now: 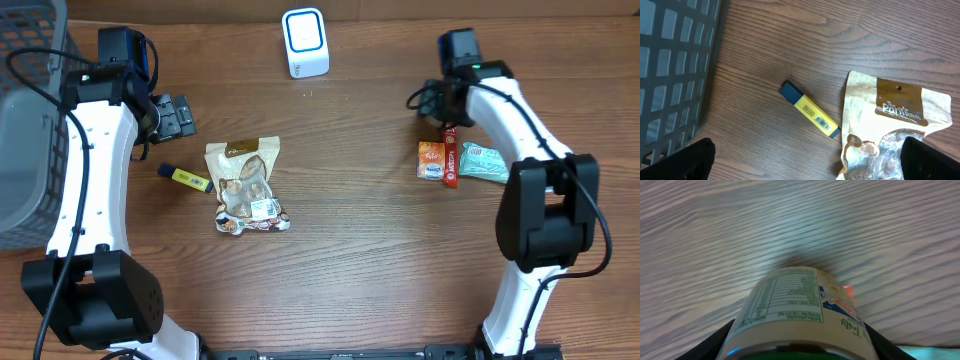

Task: Scan the item barcode
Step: 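Carry the jar right and lower it beside the red stick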

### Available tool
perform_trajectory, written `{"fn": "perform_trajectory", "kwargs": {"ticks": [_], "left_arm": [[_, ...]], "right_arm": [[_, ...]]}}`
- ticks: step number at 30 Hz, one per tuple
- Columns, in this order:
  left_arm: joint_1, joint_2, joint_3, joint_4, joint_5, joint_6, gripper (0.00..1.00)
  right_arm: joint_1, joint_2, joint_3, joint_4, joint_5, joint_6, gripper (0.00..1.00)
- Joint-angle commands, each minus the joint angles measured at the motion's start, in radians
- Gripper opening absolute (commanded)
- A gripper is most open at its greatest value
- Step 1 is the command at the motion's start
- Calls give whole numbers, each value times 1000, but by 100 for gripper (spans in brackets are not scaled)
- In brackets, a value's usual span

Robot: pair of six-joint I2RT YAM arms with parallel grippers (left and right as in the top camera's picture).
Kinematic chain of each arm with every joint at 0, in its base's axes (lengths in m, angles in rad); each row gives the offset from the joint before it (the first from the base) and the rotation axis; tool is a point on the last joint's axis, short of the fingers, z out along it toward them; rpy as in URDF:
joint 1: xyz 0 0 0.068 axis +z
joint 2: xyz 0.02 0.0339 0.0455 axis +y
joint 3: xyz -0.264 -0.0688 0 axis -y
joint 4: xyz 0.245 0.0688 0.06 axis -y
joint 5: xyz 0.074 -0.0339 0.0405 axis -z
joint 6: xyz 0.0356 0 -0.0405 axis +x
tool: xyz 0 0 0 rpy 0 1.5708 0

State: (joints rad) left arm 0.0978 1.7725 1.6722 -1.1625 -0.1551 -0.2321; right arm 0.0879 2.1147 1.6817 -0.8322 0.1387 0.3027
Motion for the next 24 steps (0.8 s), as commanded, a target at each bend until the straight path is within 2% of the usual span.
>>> {"fn": "perform_trajectory", "kwargs": {"ticks": [1,6,8,17,20,23,24], "left_arm": [[-7,-14,0,0,-9,8,100],[-7,-14,0,0,-9,8,100],[-7,-14,0,0,-9,8,100],[-7,-14,0,0,-9,8,100],[-7,-14,0,0,-9,8,100],[-7,-14,0,0,-9,8,100],[-7,-14,0,0,-9,8,100]], "right_arm": [[-55,-11,0,5,25,4,38],[-134,-11,0,2,-51,4,38],[-170,-11,-5,0,-82,4,41],[-196,-11,-27,19,-81,4,42],[-196,-10,-28,18,-81,4,49],[-196,-10,-28,11,-81,4,63],[-196,-11,-28,7,-81,4,64]]}}
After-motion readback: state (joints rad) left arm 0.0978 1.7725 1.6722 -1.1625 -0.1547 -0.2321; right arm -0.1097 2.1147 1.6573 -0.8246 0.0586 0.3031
